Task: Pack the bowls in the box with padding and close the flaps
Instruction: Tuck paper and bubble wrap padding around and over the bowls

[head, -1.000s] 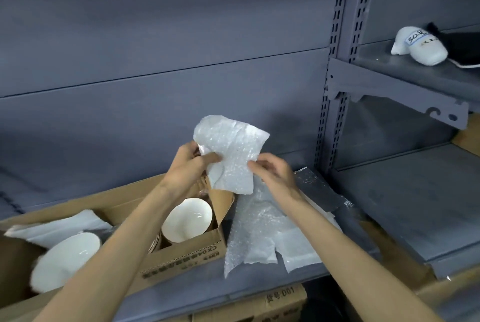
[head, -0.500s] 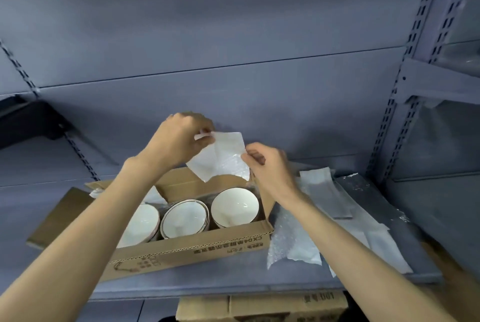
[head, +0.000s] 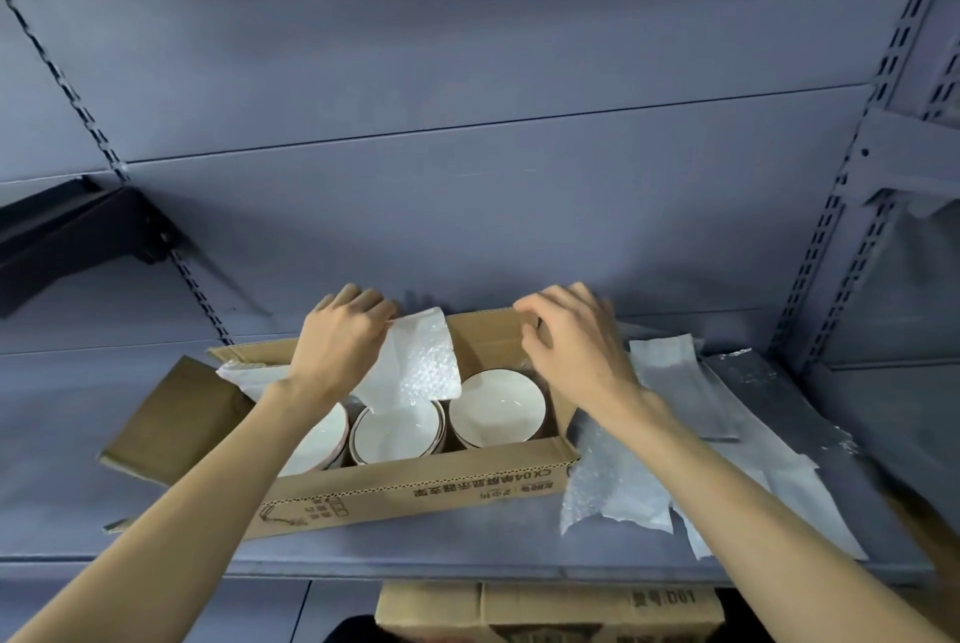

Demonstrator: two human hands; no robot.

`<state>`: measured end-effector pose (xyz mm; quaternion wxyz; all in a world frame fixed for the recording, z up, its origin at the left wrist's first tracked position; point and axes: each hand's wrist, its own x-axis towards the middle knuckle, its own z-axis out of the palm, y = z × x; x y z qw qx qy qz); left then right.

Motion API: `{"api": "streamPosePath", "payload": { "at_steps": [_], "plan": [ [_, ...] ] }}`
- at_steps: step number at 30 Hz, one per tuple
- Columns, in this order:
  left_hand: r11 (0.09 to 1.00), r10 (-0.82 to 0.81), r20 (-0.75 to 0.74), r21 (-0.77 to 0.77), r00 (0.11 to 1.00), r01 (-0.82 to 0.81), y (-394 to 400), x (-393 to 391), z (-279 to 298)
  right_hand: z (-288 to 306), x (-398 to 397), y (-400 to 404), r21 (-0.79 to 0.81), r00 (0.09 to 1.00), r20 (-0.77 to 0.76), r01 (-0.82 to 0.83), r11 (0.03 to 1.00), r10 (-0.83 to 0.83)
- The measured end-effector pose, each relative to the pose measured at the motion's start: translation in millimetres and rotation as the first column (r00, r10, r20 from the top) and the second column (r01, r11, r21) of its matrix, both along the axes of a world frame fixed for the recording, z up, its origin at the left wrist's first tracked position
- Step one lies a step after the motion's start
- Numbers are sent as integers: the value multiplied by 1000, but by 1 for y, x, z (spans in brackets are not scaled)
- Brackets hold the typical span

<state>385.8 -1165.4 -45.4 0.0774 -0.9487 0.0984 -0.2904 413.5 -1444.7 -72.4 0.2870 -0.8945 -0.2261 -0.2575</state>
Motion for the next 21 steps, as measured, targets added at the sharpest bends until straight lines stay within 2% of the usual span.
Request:
{"api": "streamPosePath", "payload": {
  "at_steps": [2, 4, 6, 8, 14, 21],
  "plan": [
    [1000, -21, 10, -3, 1000, 21, 3, -2, -5, 3, -7, 15, -111, 1000, -4, -13, 994, 12],
    [999, -38, 31, -24, 999, 39, 6, -3, -5, 3, -14, 40, -189, 992, -126, -41, 981, 17],
    [998, -45, 25, -32, 999, 46, 8, -4, -2, -3, -18, 67, -128, 931, -350, -154, 980, 101],
    [997, -64, -8, -40, 998, 63, 11, -6, 2, -15, -19, 91, -115, 872, -451, -266, 957, 188],
    [998, -61, -199, -13, 978, 60, 21, -5, 11, -39, -7, 131, -311, 841, -498, -400, 862, 211],
    [998, -25, -293, 56, 956, 43, 38, 3, 5, -50, 14, 160, -329, 808, -557, -428, 842, 192]
  ]
}}
